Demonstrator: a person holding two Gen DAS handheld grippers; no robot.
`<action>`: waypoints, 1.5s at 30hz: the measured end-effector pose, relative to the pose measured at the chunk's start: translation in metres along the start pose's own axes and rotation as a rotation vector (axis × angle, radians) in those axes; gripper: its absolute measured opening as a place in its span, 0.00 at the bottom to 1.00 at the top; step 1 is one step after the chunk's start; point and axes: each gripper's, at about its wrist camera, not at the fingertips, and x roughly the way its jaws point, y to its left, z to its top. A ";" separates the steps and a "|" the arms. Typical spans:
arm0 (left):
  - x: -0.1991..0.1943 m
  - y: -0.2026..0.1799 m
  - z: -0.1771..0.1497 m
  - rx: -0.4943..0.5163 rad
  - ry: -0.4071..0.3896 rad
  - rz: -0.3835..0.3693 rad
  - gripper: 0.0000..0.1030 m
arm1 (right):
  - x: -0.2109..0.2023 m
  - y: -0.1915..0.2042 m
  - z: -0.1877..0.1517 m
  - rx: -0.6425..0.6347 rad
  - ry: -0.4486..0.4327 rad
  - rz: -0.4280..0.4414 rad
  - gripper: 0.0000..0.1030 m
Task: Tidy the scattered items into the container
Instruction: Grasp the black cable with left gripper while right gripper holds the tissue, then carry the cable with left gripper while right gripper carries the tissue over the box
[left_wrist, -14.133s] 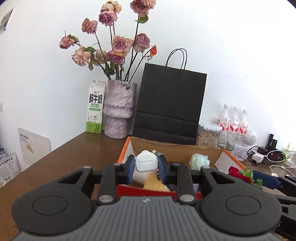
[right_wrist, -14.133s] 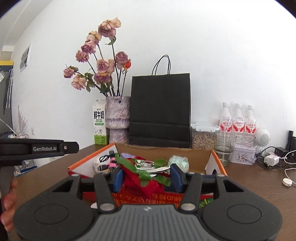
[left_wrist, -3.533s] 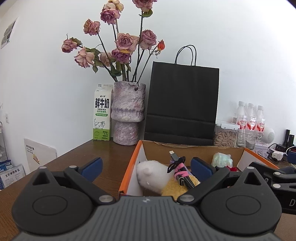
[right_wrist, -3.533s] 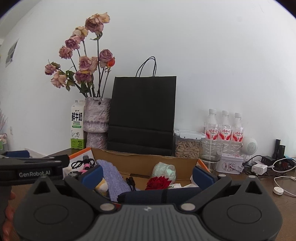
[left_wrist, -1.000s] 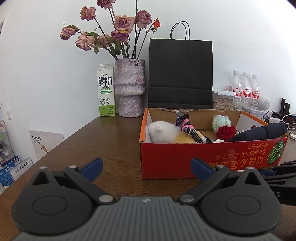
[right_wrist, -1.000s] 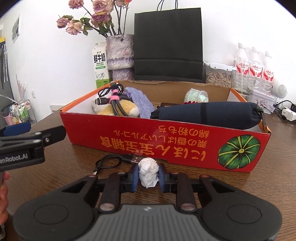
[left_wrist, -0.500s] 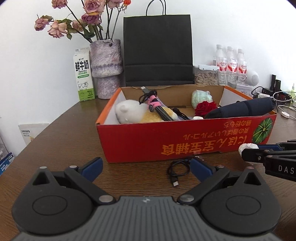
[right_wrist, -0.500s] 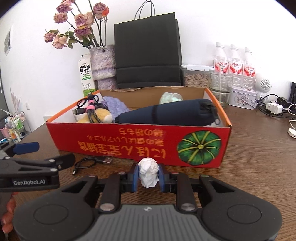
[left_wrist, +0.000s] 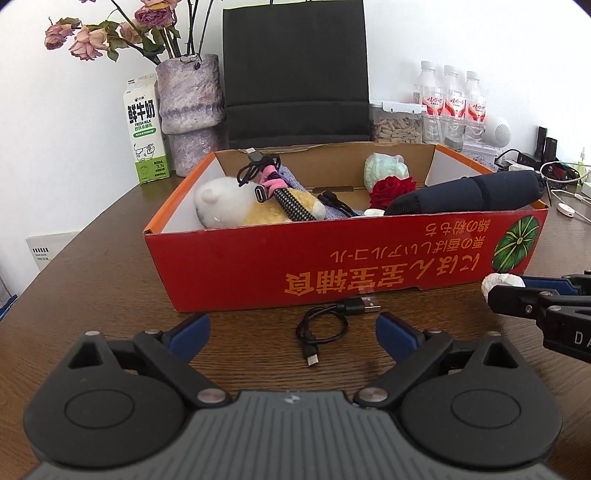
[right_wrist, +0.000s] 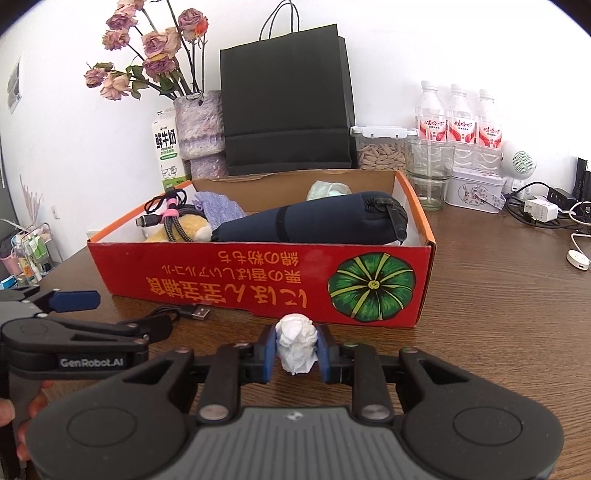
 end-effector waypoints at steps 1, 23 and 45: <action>0.002 0.000 0.001 -0.001 0.010 -0.001 0.93 | 0.000 0.000 0.000 -0.002 0.001 0.001 0.22; 0.007 0.009 0.003 -0.099 0.040 -0.111 0.29 | 0.003 0.005 -0.003 -0.022 0.012 -0.001 0.22; -0.069 0.034 0.033 -0.181 -0.256 -0.138 0.28 | -0.041 0.024 0.004 -0.050 -0.252 -0.001 0.22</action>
